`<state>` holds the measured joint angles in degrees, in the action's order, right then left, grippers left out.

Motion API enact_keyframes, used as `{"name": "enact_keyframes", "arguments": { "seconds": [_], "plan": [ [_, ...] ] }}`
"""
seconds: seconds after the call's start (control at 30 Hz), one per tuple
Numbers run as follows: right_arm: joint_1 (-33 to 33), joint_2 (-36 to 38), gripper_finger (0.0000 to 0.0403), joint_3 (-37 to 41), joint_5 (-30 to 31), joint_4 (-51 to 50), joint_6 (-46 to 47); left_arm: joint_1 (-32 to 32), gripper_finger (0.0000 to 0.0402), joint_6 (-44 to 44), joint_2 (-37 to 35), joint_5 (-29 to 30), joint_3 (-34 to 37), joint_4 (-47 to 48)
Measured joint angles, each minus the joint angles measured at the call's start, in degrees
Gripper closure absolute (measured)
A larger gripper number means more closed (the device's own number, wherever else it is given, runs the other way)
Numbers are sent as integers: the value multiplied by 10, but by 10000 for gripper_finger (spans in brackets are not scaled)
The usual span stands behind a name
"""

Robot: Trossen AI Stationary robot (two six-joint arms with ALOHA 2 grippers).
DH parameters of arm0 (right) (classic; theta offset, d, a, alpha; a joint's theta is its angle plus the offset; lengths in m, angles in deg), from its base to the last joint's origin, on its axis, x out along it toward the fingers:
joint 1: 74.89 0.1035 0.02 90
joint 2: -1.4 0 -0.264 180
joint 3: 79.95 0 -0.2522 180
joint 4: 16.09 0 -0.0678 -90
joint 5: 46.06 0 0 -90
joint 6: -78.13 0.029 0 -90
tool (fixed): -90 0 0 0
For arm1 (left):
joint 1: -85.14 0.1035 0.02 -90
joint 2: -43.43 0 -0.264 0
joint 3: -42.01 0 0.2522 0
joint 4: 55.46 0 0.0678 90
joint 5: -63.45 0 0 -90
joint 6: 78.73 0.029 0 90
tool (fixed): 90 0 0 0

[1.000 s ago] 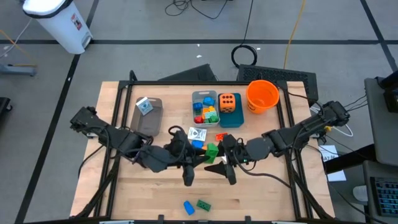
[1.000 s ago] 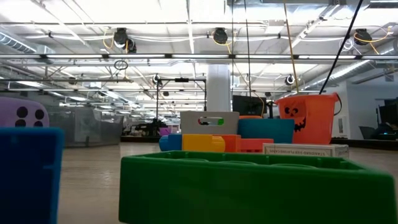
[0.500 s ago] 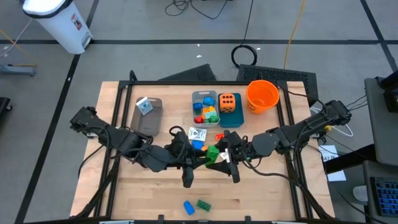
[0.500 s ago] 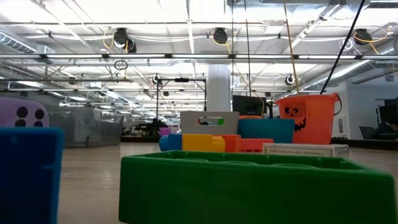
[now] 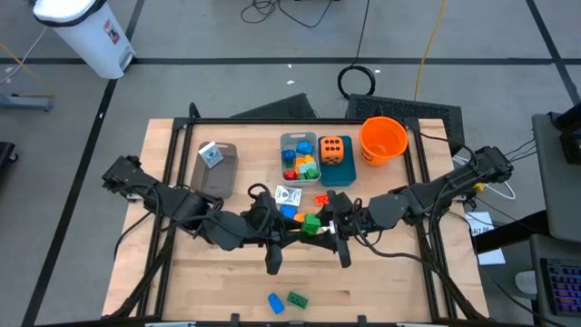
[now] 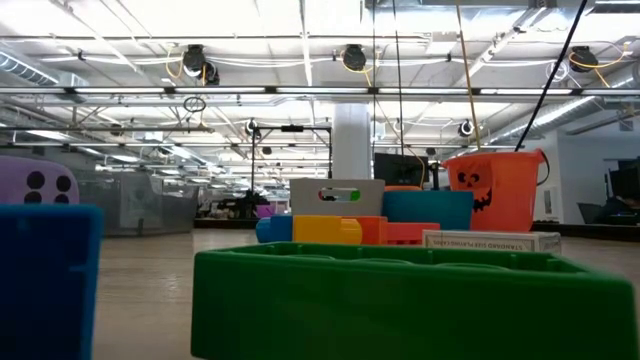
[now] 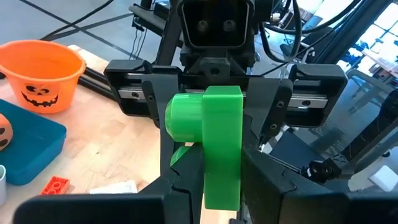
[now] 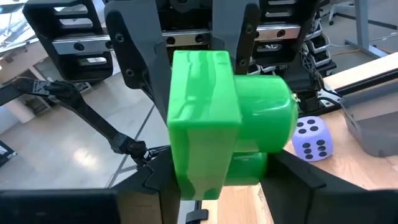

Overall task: Pick & Place Toys
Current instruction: Put the green game piece into the gray bin

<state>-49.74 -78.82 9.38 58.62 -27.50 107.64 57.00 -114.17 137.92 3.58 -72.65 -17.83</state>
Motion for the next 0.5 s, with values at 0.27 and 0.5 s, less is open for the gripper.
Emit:
{"name": "enact_keyframes", "arguments": {
  "seconds": [0.27,0.5],
  "plan": [
    [1,0,226,0,-3,-1,-1,13,303,-4,-1,-62,0,-3],
    [1,0,237,0,-3,-4,-7,32,233,-9,-2,-112,0,-7]
  ]
}}
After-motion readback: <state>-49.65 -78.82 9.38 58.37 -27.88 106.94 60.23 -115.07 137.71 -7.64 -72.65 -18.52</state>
